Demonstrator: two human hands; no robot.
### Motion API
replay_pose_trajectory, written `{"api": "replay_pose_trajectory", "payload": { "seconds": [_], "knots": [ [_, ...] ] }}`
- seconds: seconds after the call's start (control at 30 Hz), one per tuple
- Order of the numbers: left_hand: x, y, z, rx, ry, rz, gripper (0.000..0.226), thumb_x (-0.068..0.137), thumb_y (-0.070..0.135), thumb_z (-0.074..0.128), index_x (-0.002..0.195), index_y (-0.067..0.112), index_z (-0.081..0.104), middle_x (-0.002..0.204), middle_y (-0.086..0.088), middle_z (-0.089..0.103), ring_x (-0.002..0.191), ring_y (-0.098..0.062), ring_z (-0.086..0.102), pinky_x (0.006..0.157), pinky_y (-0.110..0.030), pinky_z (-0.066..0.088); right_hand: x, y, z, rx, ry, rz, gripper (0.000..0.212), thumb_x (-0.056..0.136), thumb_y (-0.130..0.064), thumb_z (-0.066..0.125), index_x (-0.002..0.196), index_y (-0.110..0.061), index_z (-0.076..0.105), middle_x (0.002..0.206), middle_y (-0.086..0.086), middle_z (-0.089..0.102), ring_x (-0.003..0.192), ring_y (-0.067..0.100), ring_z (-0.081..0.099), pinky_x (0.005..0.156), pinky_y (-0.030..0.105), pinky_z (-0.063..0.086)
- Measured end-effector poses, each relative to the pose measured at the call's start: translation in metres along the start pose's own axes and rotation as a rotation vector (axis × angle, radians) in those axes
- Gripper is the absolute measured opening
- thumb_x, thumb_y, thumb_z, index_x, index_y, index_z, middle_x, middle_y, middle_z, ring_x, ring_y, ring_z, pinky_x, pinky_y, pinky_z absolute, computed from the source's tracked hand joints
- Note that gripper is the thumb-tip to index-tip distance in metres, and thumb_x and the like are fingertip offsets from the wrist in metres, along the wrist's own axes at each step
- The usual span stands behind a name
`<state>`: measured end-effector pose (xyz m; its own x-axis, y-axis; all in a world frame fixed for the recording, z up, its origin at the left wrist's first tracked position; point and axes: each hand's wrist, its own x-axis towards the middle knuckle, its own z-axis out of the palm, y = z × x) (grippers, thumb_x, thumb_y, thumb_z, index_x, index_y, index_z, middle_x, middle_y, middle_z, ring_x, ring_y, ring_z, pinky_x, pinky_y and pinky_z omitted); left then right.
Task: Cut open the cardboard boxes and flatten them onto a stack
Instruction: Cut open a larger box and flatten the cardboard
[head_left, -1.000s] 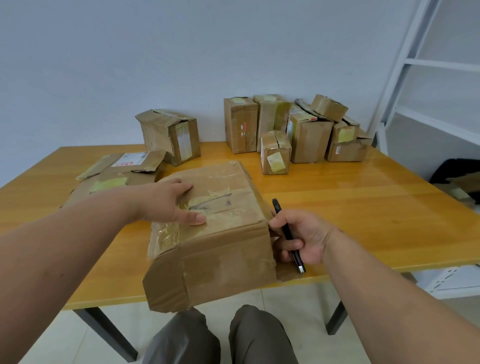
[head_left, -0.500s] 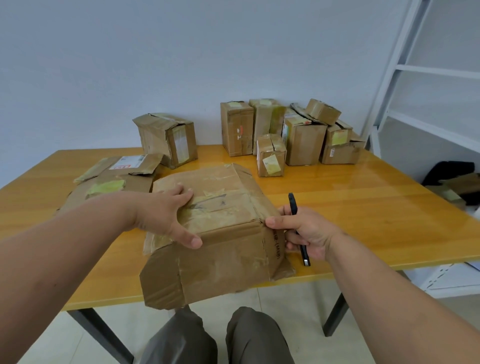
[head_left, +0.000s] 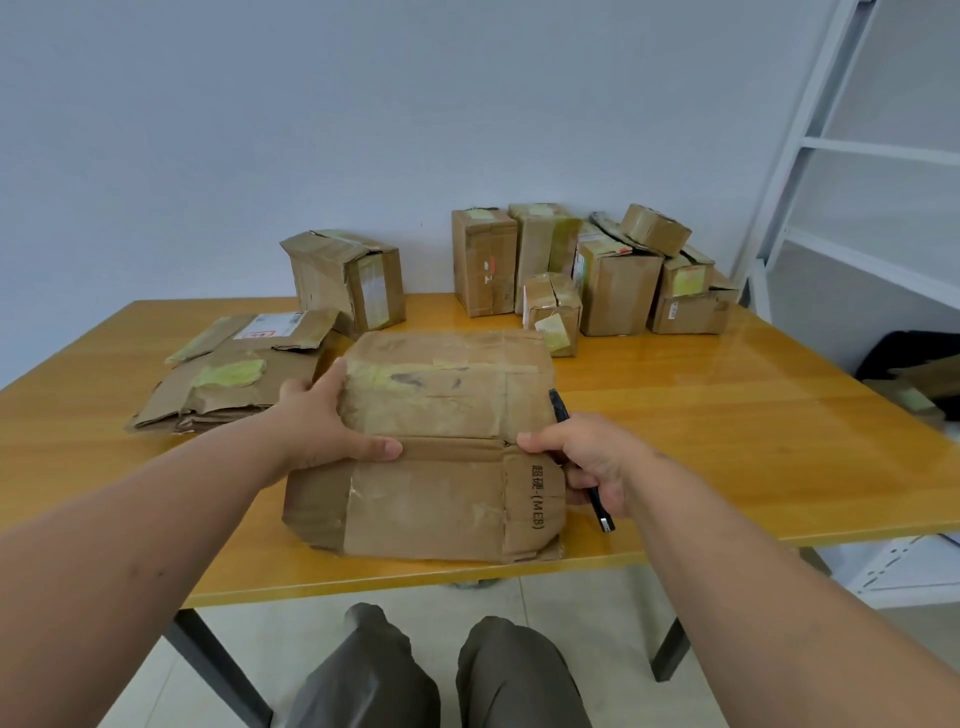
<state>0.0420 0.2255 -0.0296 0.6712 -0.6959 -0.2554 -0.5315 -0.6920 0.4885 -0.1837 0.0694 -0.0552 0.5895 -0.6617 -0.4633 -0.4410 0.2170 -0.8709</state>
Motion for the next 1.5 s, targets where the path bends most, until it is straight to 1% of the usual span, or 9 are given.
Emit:
{"api": "replay_pose_trajectory", "payload": {
  "seconds": [0.17,0.4,0.6,0.83,0.93,1.13,1.23,1.33,1.5],
  "knots": [
    [-0.006,-0.005,0.004,-0.496,-0.093,-0.031,0.124,0.057,0.040,0.089,0.154,0.044,0.011,0.152,-0.004,0.034,0.111,-0.027,0.052,0.086,-0.041,0.050,0.005,-0.001,-0.003,0.082,-0.096,0.079,0.017,0.086,-0.028,0.069,0.076,-0.017,0.061,0.076,0.002,0.062,0.037,0.008,0.026,0.047,0.023,0.033],
    [-0.004,-0.012,-0.002,-0.797,-0.200,-0.128,0.130,0.058,0.020,0.086,0.156,0.038,0.002,0.149,-0.010,0.040,0.105,-0.032,0.060,0.072,-0.043,0.056,0.014,0.004,-0.004,0.408,-0.071,0.004,0.029,0.083,-0.037,0.068,0.065,-0.016,0.060,0.057,-0.002,0.055,0.034,0.009,0.024,0.051,0.027,0.023],
    [0.003,-0.002,-0.006,-0.730,-0.233,-0.166,0.087,0.063,0.009,0.085,0.140,0.014,0.044,0.114,-0.015,0.065,0.095,-0.033,0.065,0.076,-0.045,0.056,0.015,-0.002,0.002,0.379,0.008,-0.073,0.012,0.094,-0.021,0.061,0.090,-0.010,0.064,0.065,0.000,0.061,0.032,0.005,0.025,0.047,0.021,0.018],
    [0.016,0.005,-0.014,-0.562,-0.135,-0.136,0.116,0.063,0.008,0.089,0.154,0.029,0.020,0.140,-0.013,0.043,0.101,-0.033,0.054,0.070,-0.047,0.055,0.011,-0.007,0.000,0.220,-0.101,0.012,0.016,0.100,-0.023,0.053,0.092,-0.009,0.056,0.042,-0.001,0.045,0.035,0.010,0.023,0.059,0.030,0.047],
    [0.019,0.003,-0.024,-0.530,-0.198,-0.149,0.118,0.061,0.005,0.089,0.153,0.034,0.021,0.141,-0.014,0.043,0.105,-0.038,0.056,0.080,-0.053,0.055,0.009,-0.007,-0.009,0.298,-0.171,0.046,0.017,0.097,-0.021,0.055,0.105,-0.006,0.059,0.074,0.007,0.068,0.032,0.006,0.026,0.058,0.032,0.054],
    [0.027,-0.022,-0.039,-0.474,-0.410,-0.117,0.132,0.041,0.005,0.097,0.147,0.049,0.031,0.134,-0.006,0.051,0.112,-0.038,0.059,0.090,-0.059,0.053,0.025,-0.007,-0.033,0.192,0.380,-0.065,0.031,0.084,0.001,0.049,0.104,-0.014,0.068,0.093,0.010,0.066,0.052,0.014,0.036,0.047,0.025,0.041],
    [0.033,-0.022,-0.040,-0.408,-0.426,-0.044,0.129,0.042,0.009,0.097,0.144,0.052,0.030,0.134,-0.001,0.050,0.116,-0.033,0.058,0.095,-0.054,0.052,0.026,-0.002,-0.038,0.054,0.308,-0.156,0.057,0.083,0.015,0.046,0.117,-0.024,0.067,0.102,0.006,0.060,0.071,0.021,0.048,0.049,0.027,0.045],
    [0.041,-0.014,-0.042,-0.347,-0.404,-0.005,0.114,0.064,0.000,0.087,0.148,0.048,0.026,0.129,0.001,0.050,0.117,-0.030,0.056,0.093,-0.047,0.052,0.024,0.006,-0.046,0.044,0.138,-0.189,0.051,0.087,0.005,0.058,0.123,-0.030,0.065,0.095,0.003,0.064,0.060,0.015,0.042,0.047,0.025,0.044],
    [0.059,-0.004,-0.042,-0.213,-0.348,-0.045,0.114,0.071,-0.002,0.081,0.150,0.051,0.019,0.144,-0.007,0.042,0.114,-0.033,0.055,0.097,-0.048,0.050,0.032,0.011,-0.050,-0.285,0.325,-0.318,0.023,0.081,-0.040,0.074,0.101,-0.031,0.068,0.089,-0.005,0.067,0.065,0.014,0.056,0.057,0.027,0.045]
  ]
}}
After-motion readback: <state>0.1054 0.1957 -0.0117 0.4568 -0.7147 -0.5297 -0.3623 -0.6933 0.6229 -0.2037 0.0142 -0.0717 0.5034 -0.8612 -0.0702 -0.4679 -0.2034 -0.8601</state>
